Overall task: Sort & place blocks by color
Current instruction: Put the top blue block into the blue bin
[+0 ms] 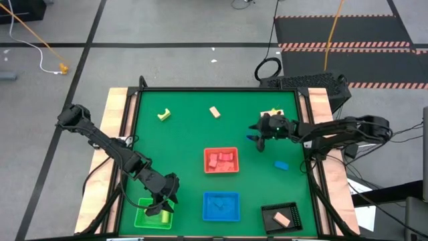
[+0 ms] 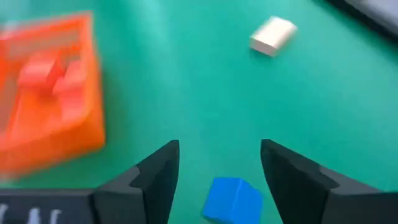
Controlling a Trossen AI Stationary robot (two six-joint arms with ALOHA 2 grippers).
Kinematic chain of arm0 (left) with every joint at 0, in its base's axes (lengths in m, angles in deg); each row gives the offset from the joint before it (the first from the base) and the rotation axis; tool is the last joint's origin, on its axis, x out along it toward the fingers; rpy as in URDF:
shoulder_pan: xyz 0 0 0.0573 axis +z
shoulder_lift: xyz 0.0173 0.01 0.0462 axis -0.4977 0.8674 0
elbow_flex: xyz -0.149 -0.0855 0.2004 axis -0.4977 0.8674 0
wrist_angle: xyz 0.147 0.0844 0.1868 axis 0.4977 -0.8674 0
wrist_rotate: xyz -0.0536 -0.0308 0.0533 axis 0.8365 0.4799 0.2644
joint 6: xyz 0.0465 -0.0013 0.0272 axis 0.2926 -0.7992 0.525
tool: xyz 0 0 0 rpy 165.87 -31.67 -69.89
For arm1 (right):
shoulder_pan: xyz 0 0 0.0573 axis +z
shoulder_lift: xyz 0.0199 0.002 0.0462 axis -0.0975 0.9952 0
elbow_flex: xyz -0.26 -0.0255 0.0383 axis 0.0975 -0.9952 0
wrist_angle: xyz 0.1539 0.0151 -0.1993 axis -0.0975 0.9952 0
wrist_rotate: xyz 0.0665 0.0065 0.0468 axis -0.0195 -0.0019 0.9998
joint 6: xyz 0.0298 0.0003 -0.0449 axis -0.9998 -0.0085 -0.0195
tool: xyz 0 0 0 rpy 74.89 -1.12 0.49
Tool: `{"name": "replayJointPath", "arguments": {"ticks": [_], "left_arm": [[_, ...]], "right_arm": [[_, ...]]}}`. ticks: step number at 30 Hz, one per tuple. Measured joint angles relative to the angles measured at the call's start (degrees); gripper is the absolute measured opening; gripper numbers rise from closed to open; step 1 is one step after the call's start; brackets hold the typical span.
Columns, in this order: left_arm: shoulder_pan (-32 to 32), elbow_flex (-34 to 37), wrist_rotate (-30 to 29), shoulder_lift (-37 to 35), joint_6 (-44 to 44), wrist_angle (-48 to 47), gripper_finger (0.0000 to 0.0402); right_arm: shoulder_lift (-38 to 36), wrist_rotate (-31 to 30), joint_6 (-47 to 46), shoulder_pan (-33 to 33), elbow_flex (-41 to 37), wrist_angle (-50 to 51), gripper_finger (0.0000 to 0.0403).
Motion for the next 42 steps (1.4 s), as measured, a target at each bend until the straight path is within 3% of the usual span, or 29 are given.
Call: {"name": "replayJointPath", "arguments": {"ticks": [6,12,15,19,21,28,31,34,39,42], "left_arm": [[0.00,-0.02,-0.48,0.00,0.01,-0.04,0.0202],[0.00,-0.02,-0.55,0.00,0.34,-0.10,0.0202],[0.00,-0.02,-0.58,0.00,1.42,-0.09,0.0202],[0.00,-0.02,-0.63,0.00,2.02,-0.13,0.0202],[0.22,-0.02,-0.61,0.00,2.44,-0.13,0.0202],[1.94,-0.02,-0.72,0.00,6.76,-0.87,0.0202],[2.54,-0.02,-0.70,0.00,7.22,-0.87,0.0202],[2.88,-0.02,-0.70,-0.01,6.63,-0.89,0.0202],[2.89,-0.02,-0.70,-0.02,4.84,-1.18,0.0202],[2.89,-0.02,-0.70,-0.02,4.66,-1.38,0.0202]], "right_arm": [[0.35,0.62,22.54,-0.01,0.04,0.30,0.0219],[1.10,0.61,25.96,-0.01,0.07,0.82,0.0207],[1.07,-1.81,14.94,0.03,0.07,-0.08,0.0205],[1.01,-13.64,-17.00,0.86,0.08,-1.37,0.0205],[1.00,-15.33,-28.36,1.08,0.11,-1.52,0.0206],[1.01,-10.94,-34.42,1.02,0.11,-11.91,0.0208],[0.93,-10.42,-27.64,1.02,0.99,-17.99,0.0208],[-0.04,-8.43,-15.38,1.02,5.09,-14.24,0.0208],[-0.48,-8.55,5.53,1.12,17.79,10.48,0.0208],[-0.37,-11.37,13.41,1.14,24.20,22.04,0.0208]]}}
